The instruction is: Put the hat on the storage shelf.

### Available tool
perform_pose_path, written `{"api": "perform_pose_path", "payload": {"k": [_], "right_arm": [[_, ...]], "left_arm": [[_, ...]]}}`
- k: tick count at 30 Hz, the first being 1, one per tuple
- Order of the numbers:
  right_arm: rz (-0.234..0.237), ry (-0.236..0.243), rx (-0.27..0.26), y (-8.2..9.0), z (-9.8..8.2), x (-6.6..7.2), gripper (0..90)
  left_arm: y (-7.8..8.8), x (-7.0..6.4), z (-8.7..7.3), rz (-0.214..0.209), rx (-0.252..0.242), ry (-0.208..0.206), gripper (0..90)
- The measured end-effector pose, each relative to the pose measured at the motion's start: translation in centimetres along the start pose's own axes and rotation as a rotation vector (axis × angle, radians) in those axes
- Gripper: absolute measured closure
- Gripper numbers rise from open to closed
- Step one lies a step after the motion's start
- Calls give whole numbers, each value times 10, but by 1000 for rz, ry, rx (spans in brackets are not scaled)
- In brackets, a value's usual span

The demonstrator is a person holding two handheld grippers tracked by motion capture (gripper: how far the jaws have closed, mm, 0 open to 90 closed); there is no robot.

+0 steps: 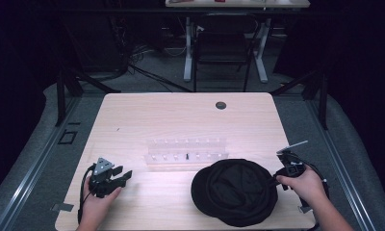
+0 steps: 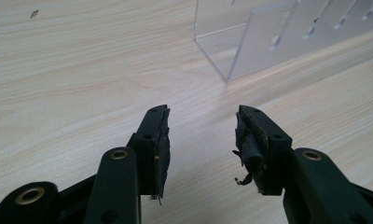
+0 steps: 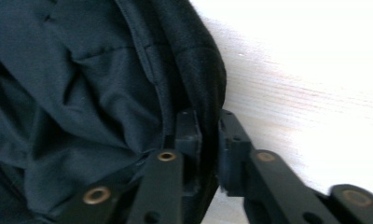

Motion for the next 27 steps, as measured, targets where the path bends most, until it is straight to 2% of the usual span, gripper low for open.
{"api": "perform_pose_path", "payload": {"k": [3, 4, 5, 6, 7, 8, 10, 13, 14, 16, 17, 18, 25, 26, 27], "right_arm": [[9, 0, 2, 1, 0, 3, 856], [21, -11, -20, 1, 1, 5, 868], [25, -7, -13, 2, 1, 5, 871], [21, 16, 20, 6, -2, 3, 873], [37, -19, -17, 5, 1, 6, 875], [44, -10, -2, 7, 0, 5, 877], [57, -16, -9, 8, 0, 5, 878], [93, -22, -8, 17, -1, 8, 880], [117, -39, -29, 17, 1, 11, 880], [147, -46, -39, 24, 2, 14, 880], [164, -71, -72, 25, 5, 17, 880], [163, -56, -52, 29, 3, 16, 880], [291, -54, -80, 50, 4, 30, 880], [291, -54, -80, 50, 4, 30, 880], [311, -51, -86, 54, 3, 33, 881]], "left_arm": [[0, 0, 0, 0, 0, 0, 541], [0, 0, 0, 0, 0, 1, 541], [0, 0, 0, 1, 0, 1, 541], [0, 0, 0, 2, -2, 2, 541], [0, 0, 0, 0, 0, 2, 541], [0, 0, 0, 0, 0, 1, 541], [0, 0, 0, 1, -3, 1, 541], [0, 0, -1, -2, 3, 2, 541], [-1, 0, 0, 2, -2, 4, 541], [-1, 0, 0, 1, 1, 0, 540], [0, 0, -1, -2, 5, -2, 541], [0, 0, -1, -2, 6, 0, 540], [-1, 0, -1, 1, 3, 3, 540], [-1, 0, -1, 1, 3, 3, 540], [-1, 1, -1, 2, 3, -2, 540]]}}
Point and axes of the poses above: each handheld gripper's, and its own axes: y roughly backward along the jaws, z roughly out of its top, x roughly to its left, the point moved 10 cm from there along -y, roughly forward along the jaws
